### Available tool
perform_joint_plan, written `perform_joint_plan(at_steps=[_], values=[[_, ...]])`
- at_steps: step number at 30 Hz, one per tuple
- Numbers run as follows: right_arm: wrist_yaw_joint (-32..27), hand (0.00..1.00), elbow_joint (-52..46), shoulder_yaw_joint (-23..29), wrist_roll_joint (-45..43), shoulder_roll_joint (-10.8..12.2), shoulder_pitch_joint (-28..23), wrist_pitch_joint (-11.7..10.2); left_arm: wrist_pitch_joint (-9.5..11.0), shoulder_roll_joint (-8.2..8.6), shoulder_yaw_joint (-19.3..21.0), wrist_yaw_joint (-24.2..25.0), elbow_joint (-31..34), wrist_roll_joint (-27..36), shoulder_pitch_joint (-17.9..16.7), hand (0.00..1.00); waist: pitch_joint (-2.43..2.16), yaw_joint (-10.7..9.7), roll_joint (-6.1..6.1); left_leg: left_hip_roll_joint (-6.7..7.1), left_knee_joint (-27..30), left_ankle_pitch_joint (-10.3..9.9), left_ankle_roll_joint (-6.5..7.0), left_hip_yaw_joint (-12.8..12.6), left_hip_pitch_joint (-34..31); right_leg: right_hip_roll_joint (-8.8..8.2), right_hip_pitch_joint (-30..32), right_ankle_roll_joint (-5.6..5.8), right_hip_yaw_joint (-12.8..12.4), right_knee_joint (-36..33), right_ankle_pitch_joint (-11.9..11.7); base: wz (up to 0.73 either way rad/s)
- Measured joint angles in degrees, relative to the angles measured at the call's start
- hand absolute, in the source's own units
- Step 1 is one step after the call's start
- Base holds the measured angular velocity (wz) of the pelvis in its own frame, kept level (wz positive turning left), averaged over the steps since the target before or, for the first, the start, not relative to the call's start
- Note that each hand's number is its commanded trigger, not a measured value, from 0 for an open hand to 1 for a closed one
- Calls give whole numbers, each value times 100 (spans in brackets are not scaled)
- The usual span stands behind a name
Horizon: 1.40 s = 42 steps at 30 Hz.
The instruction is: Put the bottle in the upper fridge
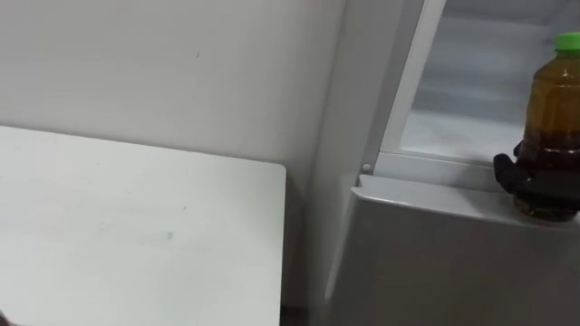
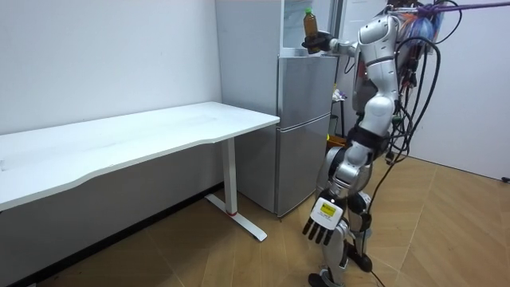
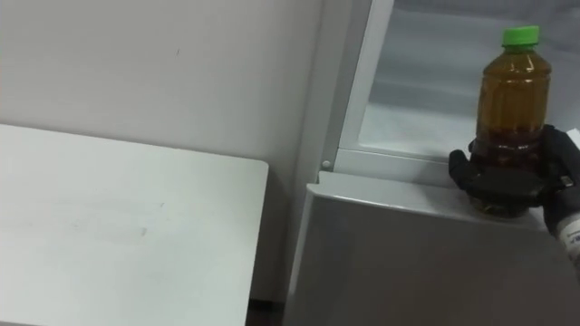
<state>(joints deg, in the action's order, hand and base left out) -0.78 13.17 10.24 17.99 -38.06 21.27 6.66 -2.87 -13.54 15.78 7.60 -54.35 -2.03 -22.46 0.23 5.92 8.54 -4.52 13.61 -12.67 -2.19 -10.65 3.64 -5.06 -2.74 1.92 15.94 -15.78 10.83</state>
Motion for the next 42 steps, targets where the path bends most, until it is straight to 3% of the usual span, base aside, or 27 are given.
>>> perform_joint_plan(at_steps=[12,17,19,21,25,39,42], values=[[-244,100,786,-51,-2,-191,584,241,-184,11,150,32,408,13,-166,0,-52,55,78,10,-6,-5,-1,3,-11,-16,87,15,-2,-100,37,0],[-241,100,1352,-243,442,-453,972,589,-307,10,268,37,368,4,-228,0,-103,71,185,13,-14,-5,-2,64,-34,-24,76,4,97,-82,56,5],[-202,100,1657,-346,511,-573,1226,634,-310,9,333,36,320,23,-312,0,-122,4,208,14,4,-4,-4,148,-95,-28,89,4,198,-84,56,16],[-142,100,2035,-420,544,-725,1595,676,-345,13,380,31,208,24,-364,0,-120,19,201,12,0,-3,-6,191,-110,-30,87,4,275,-78,56,8],[-104,100,2236,-437,545,-801,1825,677,-387,10,427,11,93,24,-402,0,-118,18,195,12,-1,8,-21,302,-140,-29,65,4,391,-76,56,14],[89,100,2339,-714,533,-804,2046,701,-435,4,438,-89,27,14,-394,0,-78,204,168,27,14,20,-36,496,-281,-21,56,4,556,24,58,6],[4,100,2714,-910,558,-808,2364,696,-467,-8,430,-89,75,21,-391,0,-49,234,156,26,85,20,-37,565,-352,-26,55,3,675,24,58,14]])
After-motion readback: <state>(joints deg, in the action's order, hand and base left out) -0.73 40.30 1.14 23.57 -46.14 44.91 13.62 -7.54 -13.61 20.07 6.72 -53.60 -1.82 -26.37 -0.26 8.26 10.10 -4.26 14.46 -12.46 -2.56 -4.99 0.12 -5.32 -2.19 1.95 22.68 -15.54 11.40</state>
